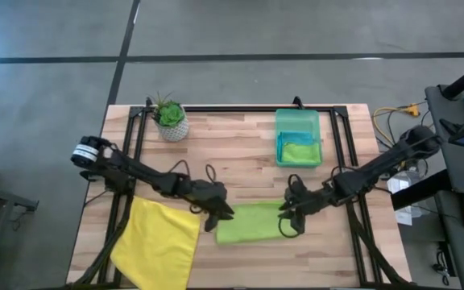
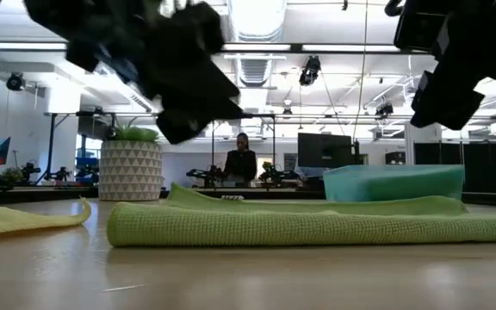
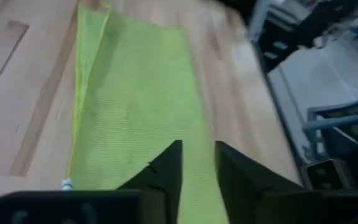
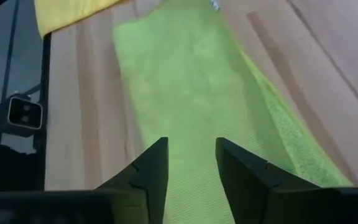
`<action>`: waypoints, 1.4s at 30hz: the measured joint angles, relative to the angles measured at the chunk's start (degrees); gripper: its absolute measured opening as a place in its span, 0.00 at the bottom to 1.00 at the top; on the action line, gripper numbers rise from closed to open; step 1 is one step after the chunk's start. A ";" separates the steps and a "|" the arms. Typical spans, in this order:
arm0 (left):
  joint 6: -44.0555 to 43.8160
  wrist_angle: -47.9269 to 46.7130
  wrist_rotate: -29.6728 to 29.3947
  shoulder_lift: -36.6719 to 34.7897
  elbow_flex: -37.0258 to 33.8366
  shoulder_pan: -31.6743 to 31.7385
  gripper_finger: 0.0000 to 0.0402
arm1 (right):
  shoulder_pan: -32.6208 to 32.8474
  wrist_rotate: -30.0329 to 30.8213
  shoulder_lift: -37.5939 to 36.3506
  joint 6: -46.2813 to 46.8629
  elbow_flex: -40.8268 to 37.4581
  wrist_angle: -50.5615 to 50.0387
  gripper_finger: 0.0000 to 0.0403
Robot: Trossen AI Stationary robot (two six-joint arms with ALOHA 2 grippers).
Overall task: Fold microfiber towels
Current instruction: Fold the light green towel
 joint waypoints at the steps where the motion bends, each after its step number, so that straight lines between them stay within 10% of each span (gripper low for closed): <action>1: -0.19 -0.43 -0.28 1.33 0.86 -0.46 0.15 | 0.50 0.08 0.24 0.07 0.03 0.03 0.31; 19: -4.32 -5.79 -0.86 13.96 7.11 -4.58 0.00 | -8.08 -6.62 15.13 -4.51 -0.91 -1.75 0.13; 34: -3.33 -9.19 -0.45 12.31 5.82 -6.28 0.00 | -12.16 -6.68 8.94 -5.41 -1.34 -2.10 0.08; 42: 4.65 -11.48 -3.54 3.74 6.89 -10.25 0.00 | -0.43 -8.84 1.58 -6.30 -1.46 -0.26 0.08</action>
